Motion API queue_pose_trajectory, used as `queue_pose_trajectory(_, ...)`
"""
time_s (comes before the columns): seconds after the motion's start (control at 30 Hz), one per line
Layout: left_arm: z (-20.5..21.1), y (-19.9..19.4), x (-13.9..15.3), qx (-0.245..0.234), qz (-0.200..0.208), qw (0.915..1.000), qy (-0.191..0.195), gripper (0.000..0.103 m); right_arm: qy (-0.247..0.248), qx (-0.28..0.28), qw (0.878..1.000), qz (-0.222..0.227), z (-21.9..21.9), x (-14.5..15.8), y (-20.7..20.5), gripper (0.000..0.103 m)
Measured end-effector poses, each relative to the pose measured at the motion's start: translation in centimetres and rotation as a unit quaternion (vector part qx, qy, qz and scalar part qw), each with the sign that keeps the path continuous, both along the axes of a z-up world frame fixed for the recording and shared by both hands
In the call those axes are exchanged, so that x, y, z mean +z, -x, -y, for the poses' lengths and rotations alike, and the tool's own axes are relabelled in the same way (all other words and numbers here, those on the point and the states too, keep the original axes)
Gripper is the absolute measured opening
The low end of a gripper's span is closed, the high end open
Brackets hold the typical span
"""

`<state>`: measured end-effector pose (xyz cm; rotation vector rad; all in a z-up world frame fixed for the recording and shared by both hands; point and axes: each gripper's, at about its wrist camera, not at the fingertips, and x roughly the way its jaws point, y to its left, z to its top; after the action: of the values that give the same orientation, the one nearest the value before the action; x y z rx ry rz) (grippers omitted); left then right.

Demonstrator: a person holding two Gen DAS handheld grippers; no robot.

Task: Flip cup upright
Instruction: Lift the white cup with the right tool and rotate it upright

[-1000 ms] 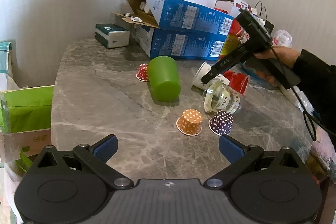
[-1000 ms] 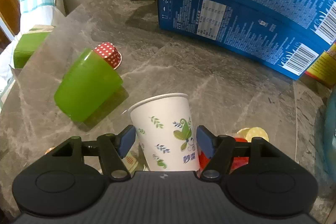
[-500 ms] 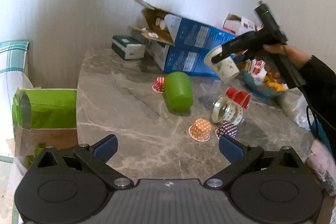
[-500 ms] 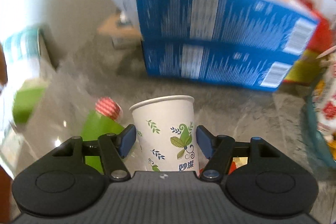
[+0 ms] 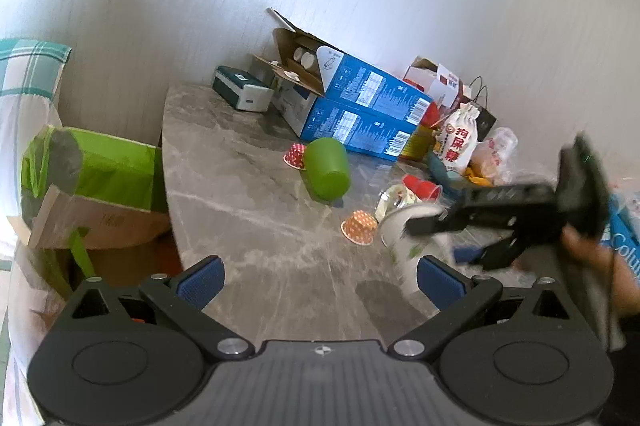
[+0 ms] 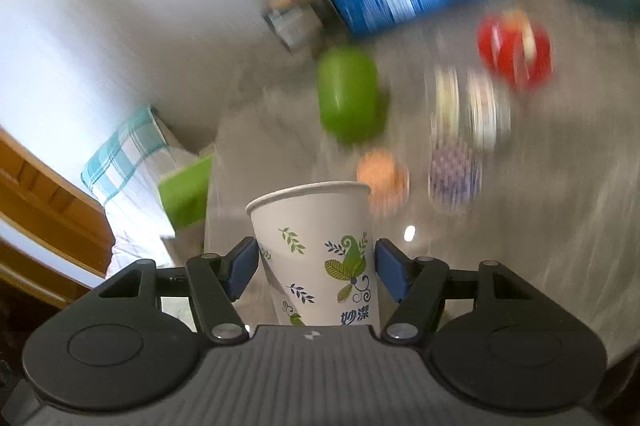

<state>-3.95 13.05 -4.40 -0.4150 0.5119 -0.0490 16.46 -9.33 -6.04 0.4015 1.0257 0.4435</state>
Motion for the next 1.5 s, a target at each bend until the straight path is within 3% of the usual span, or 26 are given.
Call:
queue_pose_trajectory(0.3, -1.9, 3.2, -0.8, 0.014, 0.009, 0.9997, 0.020, 0.103, -0.057, -0.092, 0.992, -0.061, 0.2, -4.9, 0.4, 0.067)
queue_pose_trajectory(0.57, -3.6, 3.2, -1.7, 0.034, -0.001, 0.9991, 0.027, 0.103, -0.039, -0.108, 0.992, -0.046, 0.1, -4.8, 1.1, 0.073)
queue_pose_trajectory(0.83, -1.7, 1.6, -2.8, 0.015, -0.035, 0.9991, 0.020, 0.103, -0.018, -0.097, 0.995, -0.013, 0.4, -3.8, 1.9, 0.074)
queue_pose_trajectory(0.93, -0.9, 0.8, -3.2, 0.010, -0.048, 0.9986, 0.018, 0.103, -0.028, -0.097, 0.995, 0.004, 1.2, -3.1, 2.6, 0.083)
queue_pose_trajectory(1.03, 0.1, -0.4, -3.4, -0.015, -0.058, 0.9979, 0.024, 0.103, -0.043, -0.094, 0.994, 0.028, 2.1, -2.3, 3.1, 0.083)
queue_pose_trajectory(1.13, 2.1, -2.1, -3.5, -0.033, -0.080, 0.9962, 0.006, 0.103, -0.062, -0.097, 0.991, 0.062, 3.9, -1.2, 4.4, 0.084)
queue_pose_trajectory(1.17, 2.9, -2.9, -3.5, -0.043, -0.091, 0.9949, 0.000, 0.103, -0.054, -0.095, 0.991, 0.080, 4.6, -0.9, 5.0, 0.086)
queue_pose_trajectory(1.23, 4.4, -4.6, -3.2, -0.067, -0.112, 0.9915, 0.000, 0.103, -0.022, -0.109, 0.988, 0.109, 5.7, -0.7, 5.9, 0.098)
queue_pose_trajectory(1.3, 5.9, -6.3, -2.4, -0.084, -0.119, 0.9892, -0.007, 0.103, -0.014, -0.135, 0.982, 0.131, 7.6, -0.9, 6.9, 0.099)
queue_pose_trajectory(1.43, 7.9, -10.9, -1.3, -0.108, -0.157, 0.9813, 0.025, 0.101, -0.029, -0.165, 0.977, 0.131, 11.4, -2.1, 8.3, 0.099)
queue_pose_trajectory(1.5, 8.5, -13.0, -1.1, -0.109, -0.181, 0.9771, 0.025, 0.094, -0.036, -0.162, 0.979, 0.122, 12.5, -2.7, 8.5, 0.099)
